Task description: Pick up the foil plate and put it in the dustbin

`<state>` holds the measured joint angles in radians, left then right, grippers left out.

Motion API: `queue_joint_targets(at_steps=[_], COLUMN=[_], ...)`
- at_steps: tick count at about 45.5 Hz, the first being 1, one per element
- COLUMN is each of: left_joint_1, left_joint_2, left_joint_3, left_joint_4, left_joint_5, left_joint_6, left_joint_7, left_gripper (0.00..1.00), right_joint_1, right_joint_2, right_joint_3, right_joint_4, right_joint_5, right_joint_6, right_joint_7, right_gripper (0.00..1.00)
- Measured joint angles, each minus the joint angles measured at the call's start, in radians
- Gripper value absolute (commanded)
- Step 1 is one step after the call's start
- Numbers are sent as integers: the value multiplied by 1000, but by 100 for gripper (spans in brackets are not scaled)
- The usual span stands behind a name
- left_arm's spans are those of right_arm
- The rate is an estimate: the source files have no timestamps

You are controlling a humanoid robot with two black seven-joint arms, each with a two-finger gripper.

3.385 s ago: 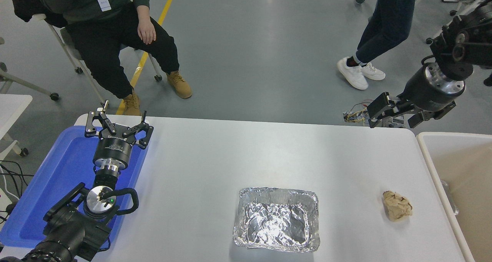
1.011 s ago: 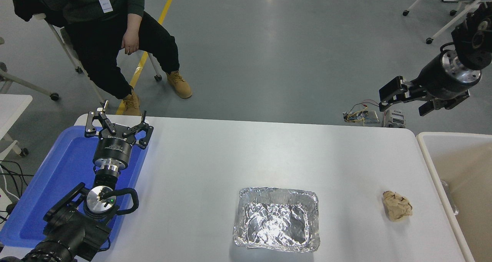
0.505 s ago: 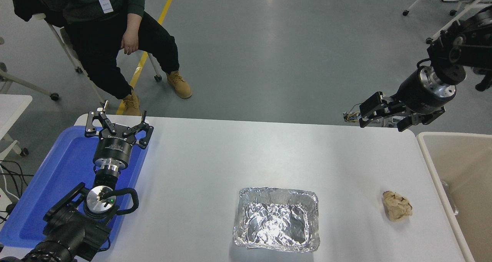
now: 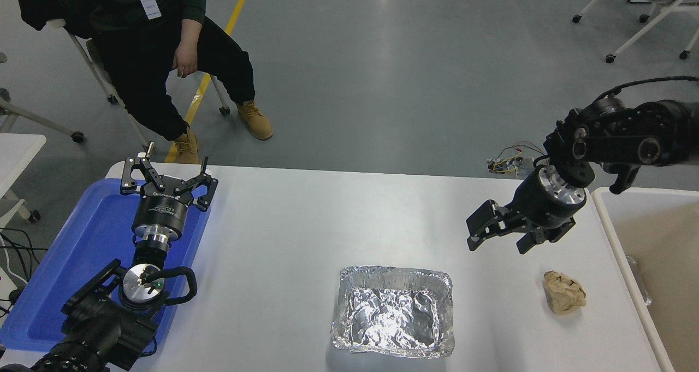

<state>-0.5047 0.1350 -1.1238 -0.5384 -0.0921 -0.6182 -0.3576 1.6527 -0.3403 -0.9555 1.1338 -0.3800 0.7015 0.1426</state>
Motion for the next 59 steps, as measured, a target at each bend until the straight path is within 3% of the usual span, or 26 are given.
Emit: queue_joint_targets(at_steps=[46,59], left_joint_1=[0,0], left_joint_2=[0,0], left_joint_3=[1,1], left_joint_4=[0,0], left_joint_5=[0,0], left_joint_6=[0,0], left_joint_7=[0,0], left_gripper=[100,100], right_joint_1=[-339,-382], right_joint_2=[85,118], right_joint_3=[123,128], right_joint_4=[-36,-68], right_joint_5=[8,-31], right_joint_6=[-342,-394], right_joint_7=[1,4], right_gripper=[99,81])
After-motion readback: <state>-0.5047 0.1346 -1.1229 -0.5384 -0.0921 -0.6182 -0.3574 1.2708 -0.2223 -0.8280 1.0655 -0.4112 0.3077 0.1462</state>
